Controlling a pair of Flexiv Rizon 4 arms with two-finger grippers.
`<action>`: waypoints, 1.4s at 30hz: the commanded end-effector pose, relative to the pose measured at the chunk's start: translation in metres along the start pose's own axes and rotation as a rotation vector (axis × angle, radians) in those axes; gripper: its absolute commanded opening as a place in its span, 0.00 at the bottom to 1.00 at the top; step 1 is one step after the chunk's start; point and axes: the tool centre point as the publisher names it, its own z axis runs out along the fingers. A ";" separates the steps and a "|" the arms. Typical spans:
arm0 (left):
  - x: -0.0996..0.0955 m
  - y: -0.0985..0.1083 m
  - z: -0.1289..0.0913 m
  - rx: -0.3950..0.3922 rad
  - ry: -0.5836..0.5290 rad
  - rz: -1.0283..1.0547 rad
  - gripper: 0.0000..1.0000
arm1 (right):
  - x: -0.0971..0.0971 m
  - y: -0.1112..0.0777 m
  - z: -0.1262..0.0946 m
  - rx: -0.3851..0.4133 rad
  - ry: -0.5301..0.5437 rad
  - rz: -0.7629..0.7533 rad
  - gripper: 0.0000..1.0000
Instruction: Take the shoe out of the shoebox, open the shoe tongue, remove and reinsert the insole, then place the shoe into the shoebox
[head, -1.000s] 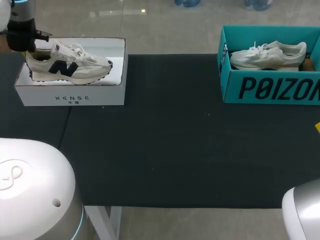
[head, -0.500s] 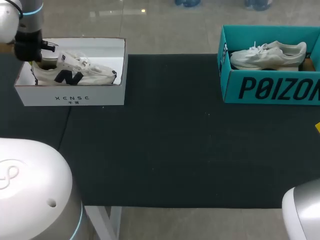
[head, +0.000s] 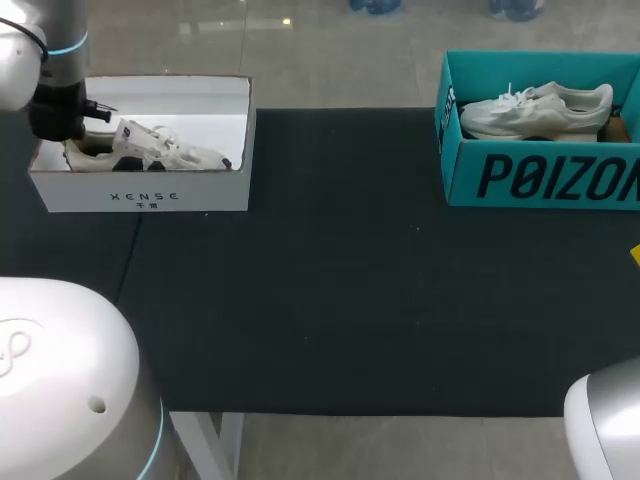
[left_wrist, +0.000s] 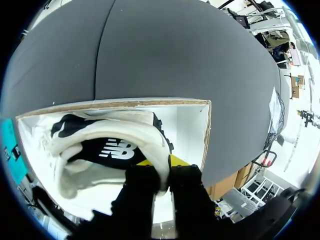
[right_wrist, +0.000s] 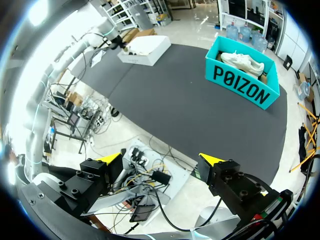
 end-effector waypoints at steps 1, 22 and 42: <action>-0.002 0.003 0.007 0.015 0.007 -0.002 0.00 | 0.000 0.003 -0.001 0.007 0.000 0.002 1.00; -0.002 -0.001 0.018 0.008 -0.026 -0.005 0.80 | 0.000 0.003 -0.001 0.007 0.000 0.002 1.00; -0.020 -0.013 -0.110 -0.071 -0.334 -0.028 1.00 | 0.000 0.003 -0.001 0.007 0.000 0.002 1.00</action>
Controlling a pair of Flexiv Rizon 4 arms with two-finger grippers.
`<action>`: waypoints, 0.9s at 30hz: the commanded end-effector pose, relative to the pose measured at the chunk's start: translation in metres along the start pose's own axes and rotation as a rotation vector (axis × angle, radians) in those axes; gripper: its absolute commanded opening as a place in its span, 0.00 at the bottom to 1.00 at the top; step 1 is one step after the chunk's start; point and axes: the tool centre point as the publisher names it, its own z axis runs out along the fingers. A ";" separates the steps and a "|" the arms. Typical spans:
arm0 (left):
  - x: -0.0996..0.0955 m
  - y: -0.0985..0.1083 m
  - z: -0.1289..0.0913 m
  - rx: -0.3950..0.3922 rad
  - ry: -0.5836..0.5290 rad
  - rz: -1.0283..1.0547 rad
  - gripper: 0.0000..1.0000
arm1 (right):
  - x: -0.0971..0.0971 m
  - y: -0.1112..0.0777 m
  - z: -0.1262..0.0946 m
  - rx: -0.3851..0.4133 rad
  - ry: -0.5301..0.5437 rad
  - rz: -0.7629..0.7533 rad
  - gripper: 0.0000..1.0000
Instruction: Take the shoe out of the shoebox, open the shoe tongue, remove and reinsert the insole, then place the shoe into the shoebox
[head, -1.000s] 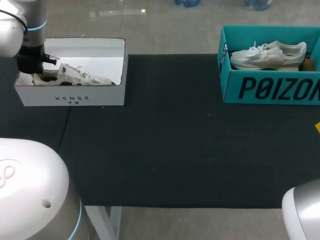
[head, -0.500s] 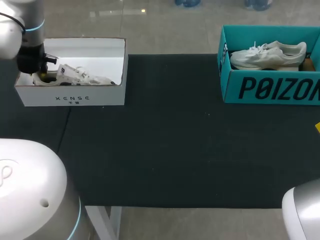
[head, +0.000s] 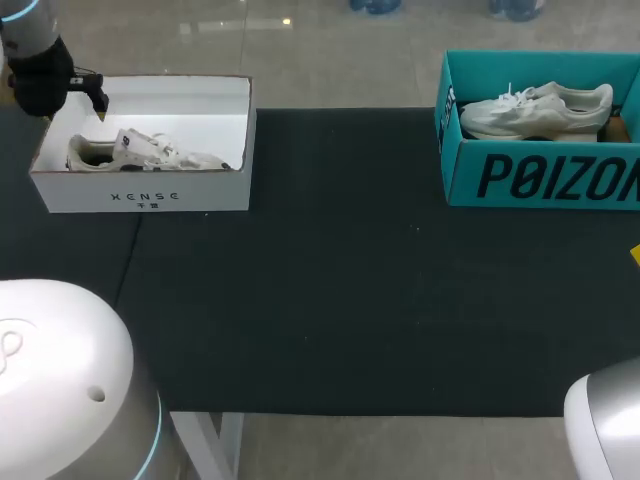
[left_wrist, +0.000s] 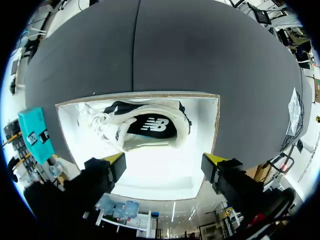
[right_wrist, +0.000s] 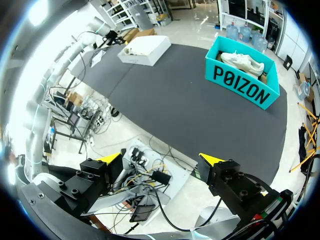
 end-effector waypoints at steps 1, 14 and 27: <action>-0.015 -0.024 -0.040 0.008 -0.040 0.027 1.00 | 0.000 0.003 -0.001 0.007 0.000 0.002 1.00; -0.065 -0.058 -0.075 0.084 -0.014 0.142 1.00 | 0.000 0.003 -0.001 0.007 0.000 0.002 1.00; -0.065 -0.058 -0.075 0.084 -0.014 0.142 1.00 | 0.000 0.003 -0.001 0.007 0.000 0.002 1.00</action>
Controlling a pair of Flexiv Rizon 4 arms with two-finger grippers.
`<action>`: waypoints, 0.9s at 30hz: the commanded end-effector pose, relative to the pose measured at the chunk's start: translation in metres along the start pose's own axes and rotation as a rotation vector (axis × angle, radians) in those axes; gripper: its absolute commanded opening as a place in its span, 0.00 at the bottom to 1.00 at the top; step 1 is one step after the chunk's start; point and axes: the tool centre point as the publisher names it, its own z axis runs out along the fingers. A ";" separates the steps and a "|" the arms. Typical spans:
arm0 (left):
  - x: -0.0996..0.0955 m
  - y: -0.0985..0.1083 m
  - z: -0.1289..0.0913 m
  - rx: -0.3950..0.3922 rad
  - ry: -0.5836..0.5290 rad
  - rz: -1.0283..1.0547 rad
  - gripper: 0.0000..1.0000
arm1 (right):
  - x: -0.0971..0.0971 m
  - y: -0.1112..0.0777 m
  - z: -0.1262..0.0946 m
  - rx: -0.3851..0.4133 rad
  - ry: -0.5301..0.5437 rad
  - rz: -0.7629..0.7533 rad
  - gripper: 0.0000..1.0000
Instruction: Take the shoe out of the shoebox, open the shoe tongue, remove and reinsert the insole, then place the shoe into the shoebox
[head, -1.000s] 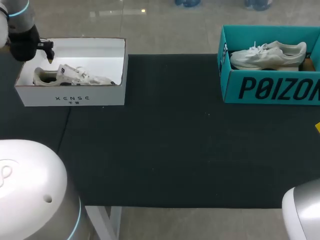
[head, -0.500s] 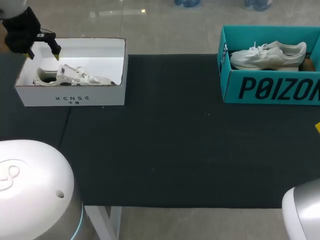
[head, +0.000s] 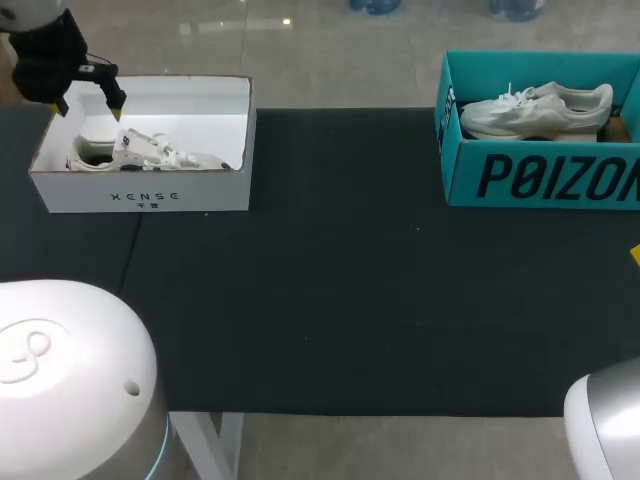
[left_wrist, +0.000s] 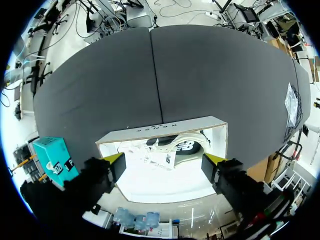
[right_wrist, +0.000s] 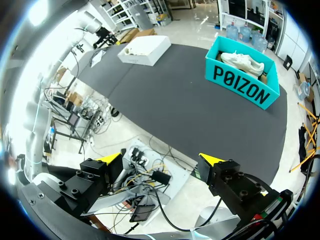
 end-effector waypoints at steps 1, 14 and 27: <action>0.000 0.000 0.000 0.000 0.002 0.002 1.00 | 0.000 0.003 -0.001 0.007 0.000 0.002 1.00; 0.000 0.000 0.000 0.000 0.002 0.002 1.00 | -0.097 0.045 -0.026 0.309 -0.257 0.046 1.00; 0.000 0.000 0.000 0.000 0.002 0.002 1.00 | -0.232 0.096 0.014 0.337 -0.309 0.193 1.00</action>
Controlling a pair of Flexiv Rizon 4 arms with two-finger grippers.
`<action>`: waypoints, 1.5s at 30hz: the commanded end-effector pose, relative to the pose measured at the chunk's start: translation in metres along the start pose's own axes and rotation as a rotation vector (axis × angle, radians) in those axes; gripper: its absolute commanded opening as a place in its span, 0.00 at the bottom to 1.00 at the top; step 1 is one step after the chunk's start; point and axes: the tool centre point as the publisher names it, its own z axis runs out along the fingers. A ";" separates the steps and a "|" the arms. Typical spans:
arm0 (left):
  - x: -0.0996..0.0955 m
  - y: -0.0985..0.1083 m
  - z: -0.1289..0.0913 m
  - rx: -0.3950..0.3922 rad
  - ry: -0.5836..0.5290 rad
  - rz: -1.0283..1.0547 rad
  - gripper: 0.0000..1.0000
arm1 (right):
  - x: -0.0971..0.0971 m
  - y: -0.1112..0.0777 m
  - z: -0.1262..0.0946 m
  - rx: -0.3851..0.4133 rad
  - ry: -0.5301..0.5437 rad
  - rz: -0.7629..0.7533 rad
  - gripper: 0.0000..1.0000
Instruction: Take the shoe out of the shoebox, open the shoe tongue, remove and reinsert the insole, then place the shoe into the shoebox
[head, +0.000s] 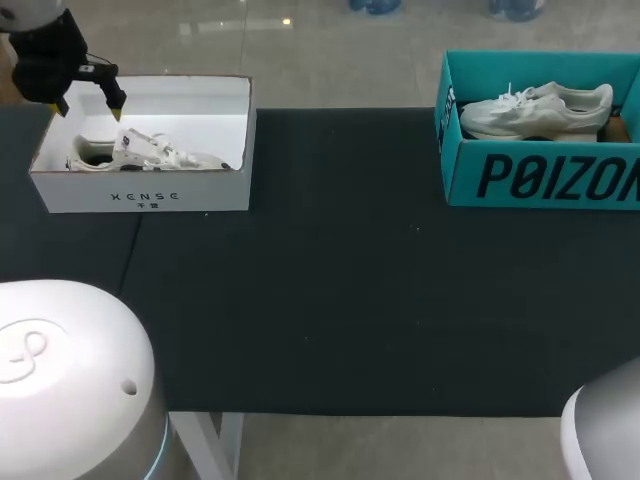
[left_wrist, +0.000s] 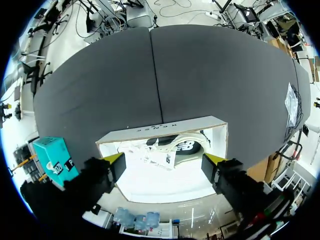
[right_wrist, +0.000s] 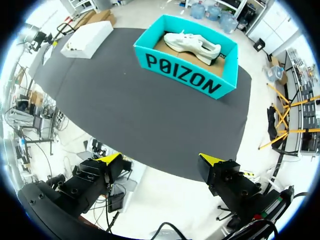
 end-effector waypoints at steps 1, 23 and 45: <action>0.000 0.000 0.000 0.000 0.002 0.001 1.00 | -0.022 0.033 0.019 0.102 0.008 0.041 1.00; 0.000 0.000 0.000 0.000 0.002 0.001 1.00 | -0.036 0.080 0.031 0.075 -0.032 0.026 1.00; 0.000 0.000 0.000 0.000 0.002 0.001 1.00 | -0.078 0.137 0.069 0.031 -0.117 0.249 1.00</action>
